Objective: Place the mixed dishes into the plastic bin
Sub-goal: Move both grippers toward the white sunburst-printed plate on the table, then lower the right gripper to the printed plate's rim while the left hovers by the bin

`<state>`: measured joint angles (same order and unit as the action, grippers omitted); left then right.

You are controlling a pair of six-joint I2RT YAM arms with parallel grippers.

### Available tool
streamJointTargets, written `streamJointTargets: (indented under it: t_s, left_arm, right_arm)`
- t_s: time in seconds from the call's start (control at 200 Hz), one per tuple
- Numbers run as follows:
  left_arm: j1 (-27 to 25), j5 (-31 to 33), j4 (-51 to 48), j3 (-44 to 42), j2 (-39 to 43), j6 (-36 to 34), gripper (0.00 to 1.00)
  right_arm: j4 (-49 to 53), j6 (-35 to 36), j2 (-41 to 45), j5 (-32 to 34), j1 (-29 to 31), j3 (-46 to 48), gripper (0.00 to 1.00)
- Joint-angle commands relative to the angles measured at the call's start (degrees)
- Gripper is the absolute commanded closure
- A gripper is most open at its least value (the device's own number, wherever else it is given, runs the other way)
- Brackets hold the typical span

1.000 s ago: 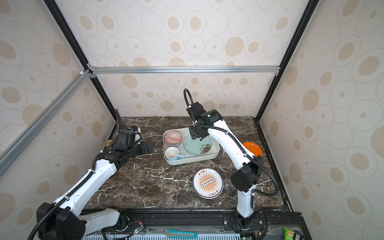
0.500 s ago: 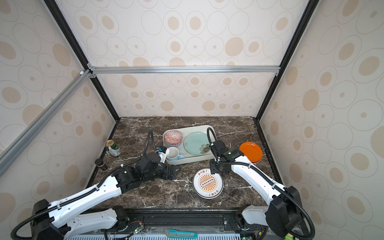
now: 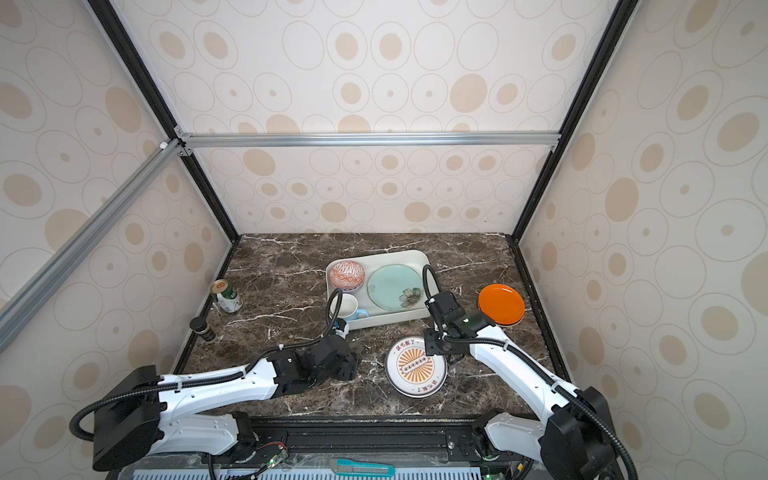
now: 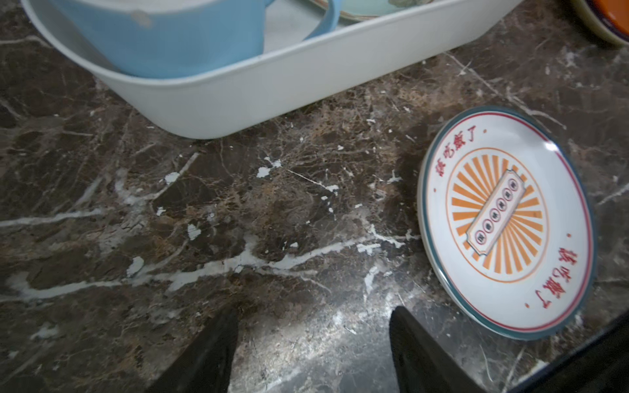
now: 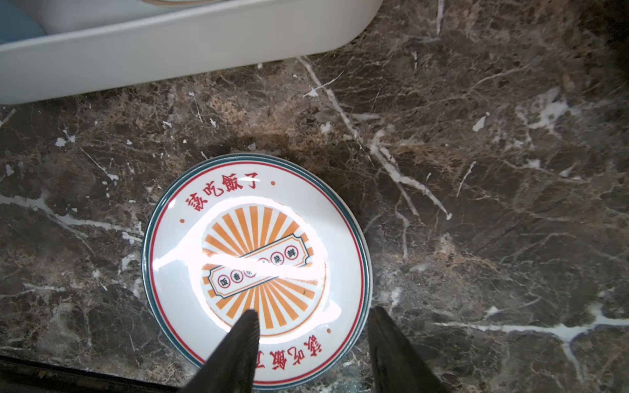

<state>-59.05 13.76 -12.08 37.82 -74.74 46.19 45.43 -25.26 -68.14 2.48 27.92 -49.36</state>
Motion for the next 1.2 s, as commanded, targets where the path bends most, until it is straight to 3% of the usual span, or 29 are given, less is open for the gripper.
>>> streamJointTargets:
  t_s: [0.0,0.15,0.365,1.195]
  left_arm:
    - [1.93,4.45,2.36,2.38,-2.63,-0.89,0.32]
    - [6.58,2.66,6.21,1.50,-3.90,-1.85,0.38]
    - [10.95,0.72,8.23,1.76,-4.68,-4.32,0.38]
    - [18.22,-4.44,10.67,11.01,-18.23,-11.95,0.41]
  right_arm:
    - [-0.44,0.21,0.77,-0.26,-0.95,0.58,0.46]
    - [-0.60,0.81,0.97,-0.93,-2.24,1.02,0.46]
    - [-1.71,0.87,0.78,-2.47,-3.15,2.85,0.46]
    - [-5.87,-1.92,0.11,-4.68,-6.19,11.80,0.41]
